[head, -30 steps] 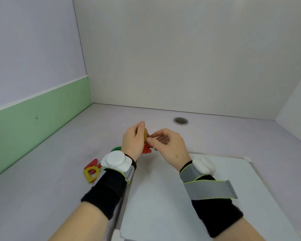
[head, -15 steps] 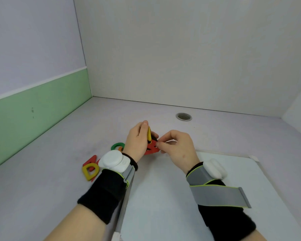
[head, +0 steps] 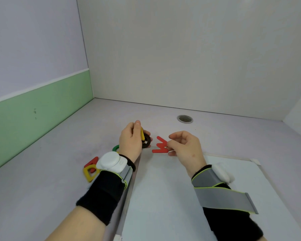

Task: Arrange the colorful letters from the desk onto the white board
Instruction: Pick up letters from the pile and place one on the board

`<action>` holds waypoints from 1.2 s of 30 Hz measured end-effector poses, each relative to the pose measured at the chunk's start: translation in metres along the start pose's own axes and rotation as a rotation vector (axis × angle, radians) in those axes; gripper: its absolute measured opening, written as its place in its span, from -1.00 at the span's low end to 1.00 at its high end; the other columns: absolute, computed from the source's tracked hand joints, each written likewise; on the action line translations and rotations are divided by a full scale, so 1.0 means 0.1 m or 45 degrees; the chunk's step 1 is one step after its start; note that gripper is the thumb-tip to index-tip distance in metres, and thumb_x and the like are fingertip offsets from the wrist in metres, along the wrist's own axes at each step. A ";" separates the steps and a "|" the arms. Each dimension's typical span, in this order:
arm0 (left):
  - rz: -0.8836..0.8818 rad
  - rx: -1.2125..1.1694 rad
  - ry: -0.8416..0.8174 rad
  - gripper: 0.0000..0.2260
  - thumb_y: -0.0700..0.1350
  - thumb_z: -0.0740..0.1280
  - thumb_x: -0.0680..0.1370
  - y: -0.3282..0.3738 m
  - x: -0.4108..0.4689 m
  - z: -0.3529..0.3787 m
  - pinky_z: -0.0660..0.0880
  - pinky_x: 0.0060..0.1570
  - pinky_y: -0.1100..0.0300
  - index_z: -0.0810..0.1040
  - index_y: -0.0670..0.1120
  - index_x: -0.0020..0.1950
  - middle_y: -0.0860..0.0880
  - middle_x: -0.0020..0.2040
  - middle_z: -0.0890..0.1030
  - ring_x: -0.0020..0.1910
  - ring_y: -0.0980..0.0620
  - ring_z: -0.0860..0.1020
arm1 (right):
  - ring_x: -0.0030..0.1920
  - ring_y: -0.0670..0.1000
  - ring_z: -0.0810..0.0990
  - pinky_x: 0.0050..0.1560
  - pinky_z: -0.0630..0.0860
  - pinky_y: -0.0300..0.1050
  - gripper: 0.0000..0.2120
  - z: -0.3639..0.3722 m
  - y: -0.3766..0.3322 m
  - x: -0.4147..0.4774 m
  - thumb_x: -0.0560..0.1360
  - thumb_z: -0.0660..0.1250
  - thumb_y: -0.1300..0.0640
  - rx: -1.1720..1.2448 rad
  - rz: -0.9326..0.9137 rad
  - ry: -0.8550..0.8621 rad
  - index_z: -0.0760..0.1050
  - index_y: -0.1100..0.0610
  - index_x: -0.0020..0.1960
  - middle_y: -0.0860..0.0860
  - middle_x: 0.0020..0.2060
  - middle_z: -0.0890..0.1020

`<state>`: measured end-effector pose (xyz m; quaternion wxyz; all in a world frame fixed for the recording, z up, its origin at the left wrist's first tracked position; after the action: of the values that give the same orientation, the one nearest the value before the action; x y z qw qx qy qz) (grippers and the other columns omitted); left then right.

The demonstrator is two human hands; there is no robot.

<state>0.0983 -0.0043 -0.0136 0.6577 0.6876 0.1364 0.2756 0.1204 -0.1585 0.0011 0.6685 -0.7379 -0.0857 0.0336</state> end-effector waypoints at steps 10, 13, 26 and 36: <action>-0.021 -0.078 0.134 -0.69 -0.05 0.08 0.65 -0.01 0.07 -0.10 0.57 -0.48 0.20 0.39 -0.18 -0.21 -0.11 -0.27 0.61 -0.45 0.08 0.62 | -0.40 0.00 0.64 -0.41 0.57 -0.21 -0.92 0.07 0.05 -0.09 0.37 0.36 0.31 -0.332 -0.002 -0.114 0.62 0.21 -0.18 0.09 -0.42 0.65; -0.021 -0.069 0.137 -0.69 -0.05 0.08 0.65 -0.01 0.09 -0.10 0.57 -0.48 0.21 0.40 -0.17 -0.20 -0.11 -0.27 0.61 -0.44 0.07 0.62 | -0.48 -0.07 0.58 -0.44 0.49 -0.31 -0.97 0.12 0.03 -0.12 0.36 0.40 0.20 -0.532 -0.063 -0.197 0.62 0.13 -0.22 0.03 -0.48 0.61; -0.036 -0.031 0.126 -0.70 -0.04 0.08 0.65 -0.02 0.09 -0.11 0.60 -0.37 0.15 0.42 -0.15 -0.20 -0.08 -0.27 0.63 -0.40 0.04 0.63 | 0.00 -0.03 0.44 -0.03 0.32 -0.22 -0.64 0.14 0.01 -0.14 0.36 0.38 0.19 -0.895 -0.231 -0.287 0.50 0.00 0.14 -0.05 0.02 0.51; -0.053 -0.048 0.111 -0.70 -0.04 0.09 0.64 -0.04 0.10 -0.10 0.59 -0.36 0.15 0.42 -0.14 -0.21 -0.08 -0.29 0.62 -0.42 0.05 0.63 | -0.13 -0.08 0.45 -0.22 0.33 -0.32 -0.75 0.14 0.06 -0.11 0.40 0.39 0.12 -0.890 -0.310 -0.242 0.53 0.01 0.07 -0.10 -0.04 0.56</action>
<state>0.1015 0.0103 -0.0153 0.6696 0.6595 0.1740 0.2939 0.1074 -0.1476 -0.0070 0.3646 -0.8995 -0.2407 -0.0092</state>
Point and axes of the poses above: each hand's wrist, its own x-axis towards the middle knuckle, its own z-axis out of the palm, y = z × x, the point moved 2 cm from there along x, towards the middle knuckle
